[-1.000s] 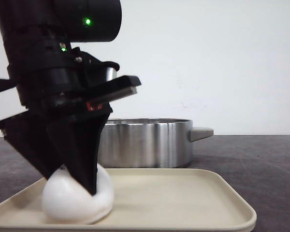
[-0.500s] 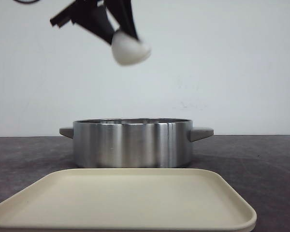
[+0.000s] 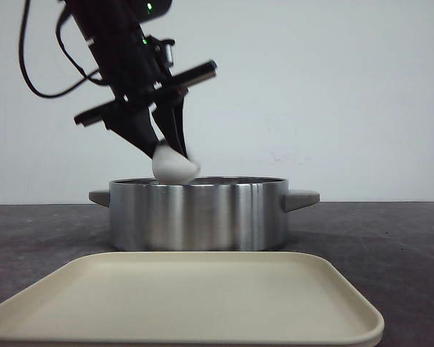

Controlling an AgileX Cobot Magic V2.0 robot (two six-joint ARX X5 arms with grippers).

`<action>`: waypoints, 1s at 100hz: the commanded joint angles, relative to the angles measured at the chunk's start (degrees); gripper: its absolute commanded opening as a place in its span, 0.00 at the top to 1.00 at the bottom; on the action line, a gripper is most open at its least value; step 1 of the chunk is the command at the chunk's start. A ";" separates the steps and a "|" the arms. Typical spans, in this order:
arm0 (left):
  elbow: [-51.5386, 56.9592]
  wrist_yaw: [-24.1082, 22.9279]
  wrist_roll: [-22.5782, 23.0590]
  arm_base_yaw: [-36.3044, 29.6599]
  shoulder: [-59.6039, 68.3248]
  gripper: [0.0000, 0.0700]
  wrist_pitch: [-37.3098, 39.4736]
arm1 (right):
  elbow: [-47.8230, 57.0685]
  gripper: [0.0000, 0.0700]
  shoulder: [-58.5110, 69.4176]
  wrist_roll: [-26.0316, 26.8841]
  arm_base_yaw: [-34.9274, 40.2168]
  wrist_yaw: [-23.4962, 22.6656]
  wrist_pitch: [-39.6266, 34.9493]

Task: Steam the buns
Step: 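Lift the last bun with the left gripper over the pot, then release the bun into the pot with the left gripper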

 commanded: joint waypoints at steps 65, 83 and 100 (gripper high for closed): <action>7.96 -1.42 1.20 0.22 0.63 0.35 -8.04 | 0.44 0.99 2.45 0.09 0.61 8.24 -3.89; 7.93 -6.95 3.08 -0.55 -10.60 1.00 -6.73 | -4.59 0.99 2.45 0.07 0.61 12.63 -2.12; 7.23 -8.46 5.38 -0.59 -24.02 1.00 -6.86 | -12.90 0.99 2.23 0.07 0.61 13.33 4.07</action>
